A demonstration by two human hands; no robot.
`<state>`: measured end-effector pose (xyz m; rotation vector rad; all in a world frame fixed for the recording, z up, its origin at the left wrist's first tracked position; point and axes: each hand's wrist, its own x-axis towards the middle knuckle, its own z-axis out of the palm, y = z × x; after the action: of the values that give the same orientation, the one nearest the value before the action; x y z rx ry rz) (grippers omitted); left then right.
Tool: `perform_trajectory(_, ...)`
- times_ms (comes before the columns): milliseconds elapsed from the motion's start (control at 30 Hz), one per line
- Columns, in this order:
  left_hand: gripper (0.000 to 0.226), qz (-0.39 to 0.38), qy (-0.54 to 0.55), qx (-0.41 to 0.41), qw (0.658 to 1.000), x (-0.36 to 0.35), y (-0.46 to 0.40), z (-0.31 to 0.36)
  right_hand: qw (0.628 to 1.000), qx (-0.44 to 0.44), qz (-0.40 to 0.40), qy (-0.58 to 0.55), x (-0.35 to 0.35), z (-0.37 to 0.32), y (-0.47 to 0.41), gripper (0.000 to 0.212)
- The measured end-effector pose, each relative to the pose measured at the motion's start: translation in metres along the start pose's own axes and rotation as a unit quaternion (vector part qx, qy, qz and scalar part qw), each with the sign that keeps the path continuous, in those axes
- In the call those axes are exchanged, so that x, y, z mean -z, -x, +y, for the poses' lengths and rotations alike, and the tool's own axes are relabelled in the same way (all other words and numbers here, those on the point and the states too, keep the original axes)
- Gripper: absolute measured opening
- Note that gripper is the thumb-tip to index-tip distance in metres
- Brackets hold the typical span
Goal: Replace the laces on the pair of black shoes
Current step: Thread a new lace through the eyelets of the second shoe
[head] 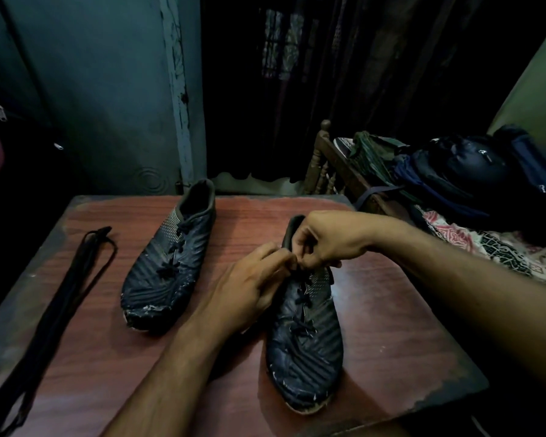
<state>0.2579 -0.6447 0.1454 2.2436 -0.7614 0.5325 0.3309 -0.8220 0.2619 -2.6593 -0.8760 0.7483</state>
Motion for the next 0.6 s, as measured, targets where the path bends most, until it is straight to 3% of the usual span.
perform_trajectory(133, 0.011, 0.06, 0.04, 0.037, 0.997, -0.009, 0.001, 0.006, 0.997, 0.029, 0.05, 0.057, -0.008, -0.001, 0.002, 0.013)
perform_trajectory(233, 0.022, 0.102, 0.071, 0.063, 0.99, -0.013, 0.003, 0.011, 0.995, 0.038, 0.079, 0.045, -0.013, 0.0, 0.003, 0.016)
perform_trajectory(333, 0.027, 0.082, 0.059, 0.047, 0.994, -0.013, 0.004, 0.011, 0.997, 0.025, 0.072, -0.018, -0.015, 0.005, 0.005, 0.016)
perform_trajectory(467, 0.015, 0.101, 0.043, 0.029, 0.994, -0.014, 0.003, 0.009, 0.989, -0.009, 0.05, -0.139, -0.012, 0.016, 0.007, 0.01)
perform_trajectory(600, 0.011, 0.117, 0.04, 0.038, 0.992, -0.019, 0.003, 0.012, 0.981, -0.029, 0.041, -0.185, -0.01, 0.018, 0.007, 0.01)
